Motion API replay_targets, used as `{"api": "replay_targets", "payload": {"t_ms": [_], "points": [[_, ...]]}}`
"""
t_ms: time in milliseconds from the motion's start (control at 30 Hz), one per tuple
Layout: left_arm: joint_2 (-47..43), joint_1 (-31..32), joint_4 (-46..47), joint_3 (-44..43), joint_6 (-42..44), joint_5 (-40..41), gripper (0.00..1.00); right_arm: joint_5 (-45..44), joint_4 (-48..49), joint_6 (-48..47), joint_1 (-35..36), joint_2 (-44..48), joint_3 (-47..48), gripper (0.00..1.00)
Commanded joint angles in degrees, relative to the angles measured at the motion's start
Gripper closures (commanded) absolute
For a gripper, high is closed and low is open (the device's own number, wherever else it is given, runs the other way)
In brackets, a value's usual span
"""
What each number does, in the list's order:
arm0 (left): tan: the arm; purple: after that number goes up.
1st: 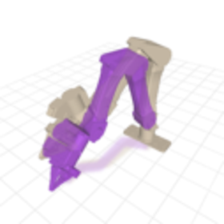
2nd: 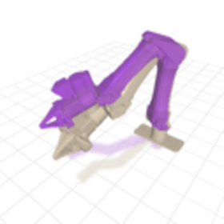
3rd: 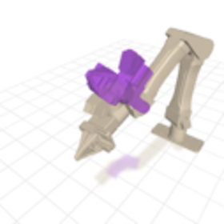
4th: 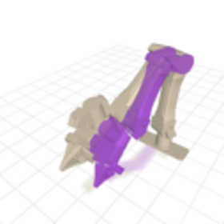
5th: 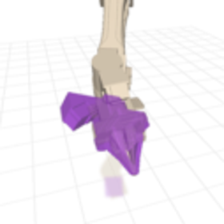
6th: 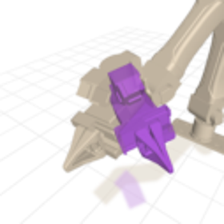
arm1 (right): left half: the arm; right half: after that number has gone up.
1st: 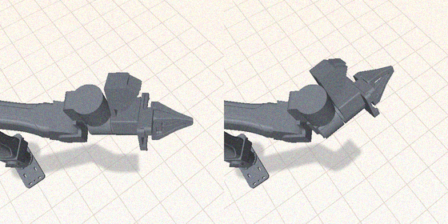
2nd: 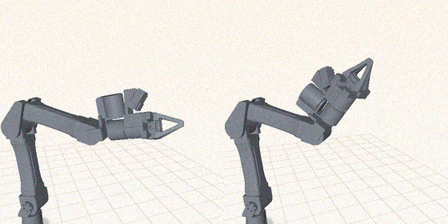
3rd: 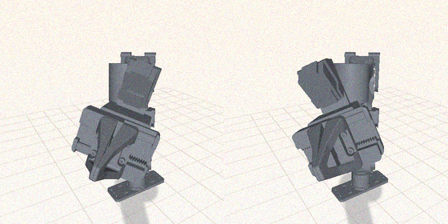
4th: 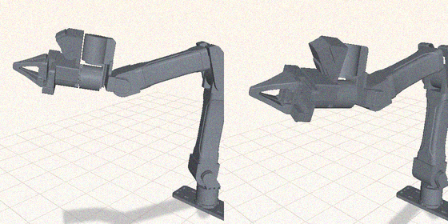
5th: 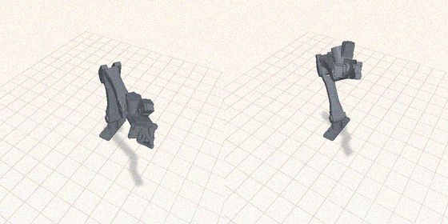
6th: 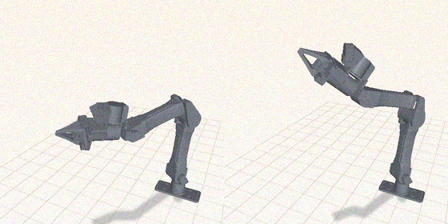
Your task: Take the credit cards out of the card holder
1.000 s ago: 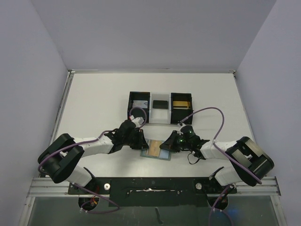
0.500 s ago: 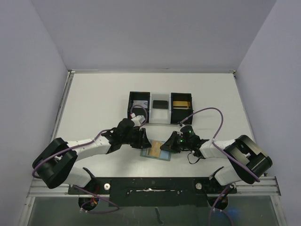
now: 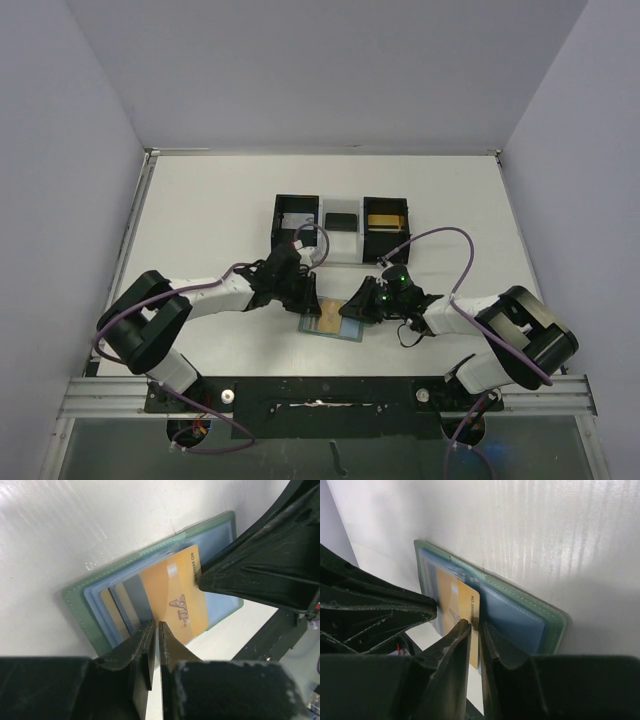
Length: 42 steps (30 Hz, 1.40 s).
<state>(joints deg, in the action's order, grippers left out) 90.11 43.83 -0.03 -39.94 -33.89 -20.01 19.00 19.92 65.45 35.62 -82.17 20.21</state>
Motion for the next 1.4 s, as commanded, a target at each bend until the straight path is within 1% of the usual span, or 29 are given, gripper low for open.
{"api": "replay_targets", "payload": {"t_ms": [0, 67, 100, 200, 300, 400, 467, 533, 700, 933, 1133, 1300, 1367], "points": [[0.5, -0.2, -8.1, -2.0, 5.7, 3.8, 0.92, -2.4, 5.6, 1.0, 1.0, -0.8, -1.2, 0.79], [0.4, -0.2, -8.5, -2.0, 5.4, 2.5, 0.92, -3.0, 5.3, 1.0, 1.2, -0.7, -1.0, 0.73], [0.5, -0.2, -9.1, -2.1, 5.5, 2.6, 0.92, -3.5, 5.2, 0.9, 1.3, -0.4, -1.1, 0.72], [1.2, 0.1, -14.6, -4.5, 6.5, 2.7, 0.92, -3.7, 8.1, 0.8, 1.5, 0.8, -2.8, 0.72], [2.5, 0.6, -21.5, -7.0, 10.4, 3.2, 0.89, -4.7, 13.4, 2.3, 1.6, 1.5, -6.8, 0.72], [4.0, 0.1, -23.1, -9.1, 10.9, 4.9, 0.85, -4.4, 15.6, 2.1, 1.8, 1.1, -7.6, 0.71], [3.6, -0.1, -21.1, -9.3, 9.3, 3.5, 0.82, -4.3, 15.5, 2.1, 2.1, 0.8, -7.2, 0.7], [2.5, -0.1, -20.2, -10.1, 7.5, 3.9, 0.79, -5.8, 14.7, 3.2, 3.0, 0.9, -7.0, 0.71], [0.0, -0.1, -17.8, -10.7, 5.9, 4.6, 0.78, -10.2, 15.0, 5.3, 5.5, 1.5, -7.3, 0.72], [-4.9, -0.8, -8.5, -3.8, 1.8, 4.2, 0.77, -12.8, 15.9, 7.0, 5.8, 1.8, -8.4, 0.74], [-10.5, -3.5, -1.4, 0.3, -1.1, 2.7, 0.73, -13.1, 12.2, 6.2, 6.0, 3.5, -7.8, 0.73], [-10.3, -4.9, 4.6, 2.7, -3.6, -1.9, 0.71, -13.6, 11.8, 6.6, 6.0, 5.1, -8.4, 0.72], [-9.8, -5.0, 6.9, 4.4, -5.3, -2.7, 0.71, -13.6, 11.8, 6.3, 6.0, 5.5, -8.4, 0.7]]}}
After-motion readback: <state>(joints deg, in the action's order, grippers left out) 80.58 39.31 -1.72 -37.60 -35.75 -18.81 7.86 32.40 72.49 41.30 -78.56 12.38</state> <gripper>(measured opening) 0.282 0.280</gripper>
